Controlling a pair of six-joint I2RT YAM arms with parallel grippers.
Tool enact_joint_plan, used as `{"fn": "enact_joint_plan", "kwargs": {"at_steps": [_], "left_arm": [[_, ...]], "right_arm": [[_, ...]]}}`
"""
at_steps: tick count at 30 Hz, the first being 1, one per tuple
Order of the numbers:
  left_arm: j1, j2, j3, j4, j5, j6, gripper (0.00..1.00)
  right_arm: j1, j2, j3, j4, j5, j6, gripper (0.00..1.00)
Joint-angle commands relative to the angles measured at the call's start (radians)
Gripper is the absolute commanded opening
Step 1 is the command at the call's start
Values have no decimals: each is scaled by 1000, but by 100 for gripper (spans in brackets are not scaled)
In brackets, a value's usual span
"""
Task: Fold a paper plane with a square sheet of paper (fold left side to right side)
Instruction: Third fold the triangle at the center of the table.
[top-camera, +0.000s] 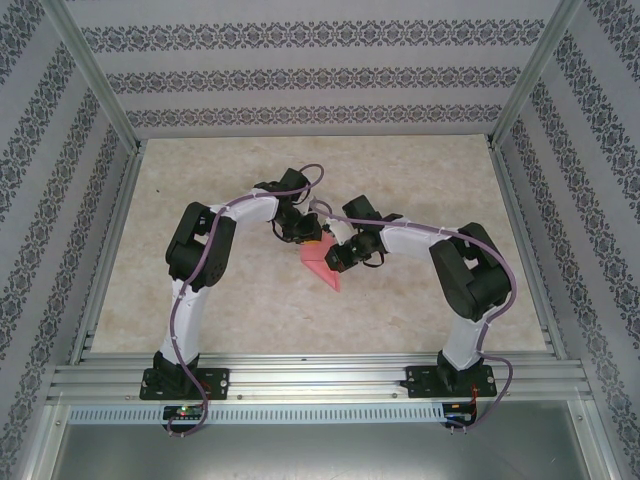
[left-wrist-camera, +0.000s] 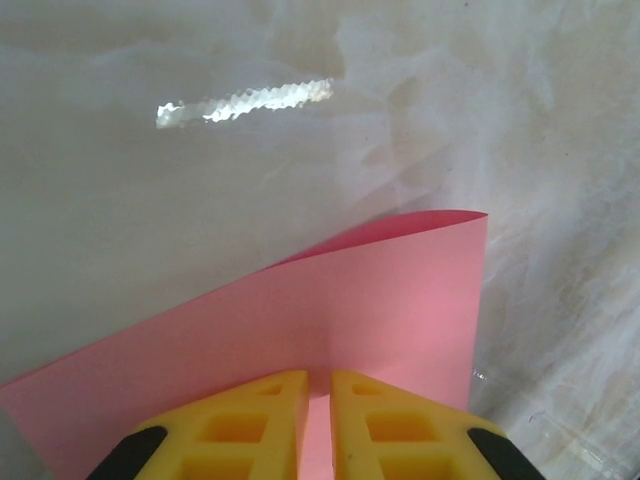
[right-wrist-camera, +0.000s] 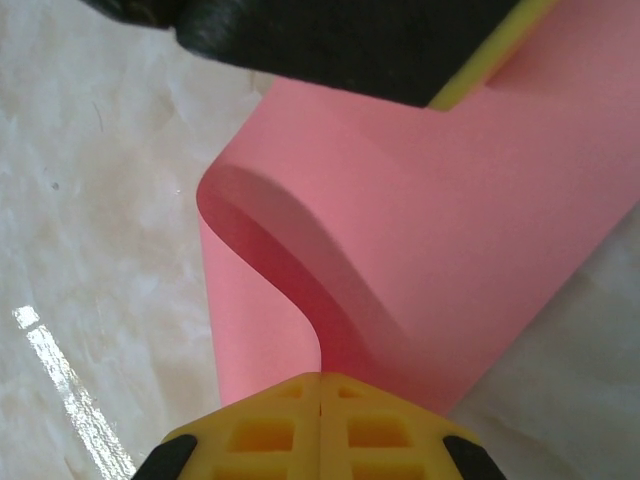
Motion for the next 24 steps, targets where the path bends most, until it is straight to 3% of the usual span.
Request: {"fn": "enact_joint_plan", "kwargs": {"at_steps": [1,24], "left_arm": [[-27,38,-7,-45,-39,19,17],[-37,34,-17,-38,-48,15,17]], "right_arm": [[-13,13,19,0,20,8,0],[-29,29,28,10,54,33,0]]}}
